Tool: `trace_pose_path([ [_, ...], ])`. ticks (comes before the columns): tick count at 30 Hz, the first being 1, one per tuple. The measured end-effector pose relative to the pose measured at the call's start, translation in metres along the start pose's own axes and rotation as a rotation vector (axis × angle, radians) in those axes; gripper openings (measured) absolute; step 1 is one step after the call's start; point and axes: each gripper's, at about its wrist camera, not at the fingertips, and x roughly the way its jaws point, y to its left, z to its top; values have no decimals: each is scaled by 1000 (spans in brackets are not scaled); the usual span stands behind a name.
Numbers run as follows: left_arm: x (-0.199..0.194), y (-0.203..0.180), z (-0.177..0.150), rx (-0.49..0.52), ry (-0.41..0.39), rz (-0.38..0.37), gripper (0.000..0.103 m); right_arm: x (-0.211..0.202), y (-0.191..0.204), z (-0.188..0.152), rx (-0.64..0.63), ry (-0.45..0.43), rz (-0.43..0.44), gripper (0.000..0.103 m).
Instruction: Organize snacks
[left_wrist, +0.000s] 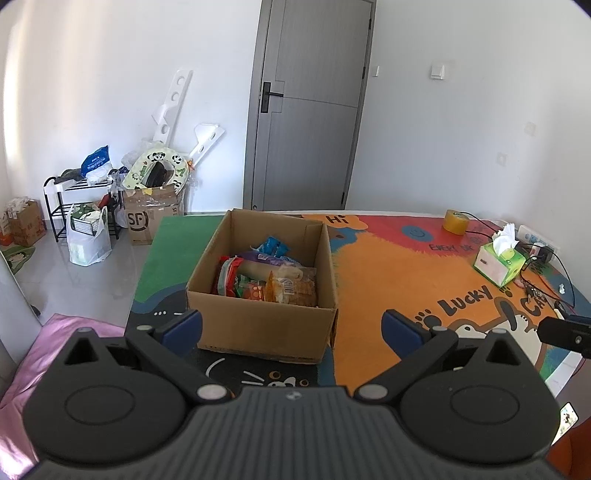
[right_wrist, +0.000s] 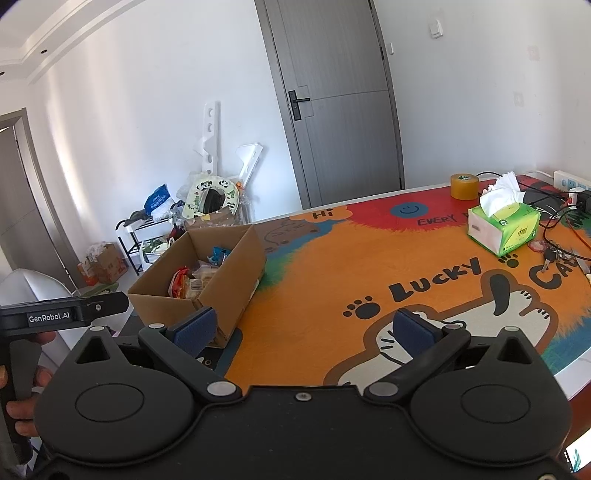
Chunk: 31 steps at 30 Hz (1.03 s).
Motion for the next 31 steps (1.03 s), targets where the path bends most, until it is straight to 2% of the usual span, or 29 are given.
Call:
trace_pose_path([
  [31,-10,-12,4,38,-13,-35,102,-10,2,7,-22,-28,-20,103],
])
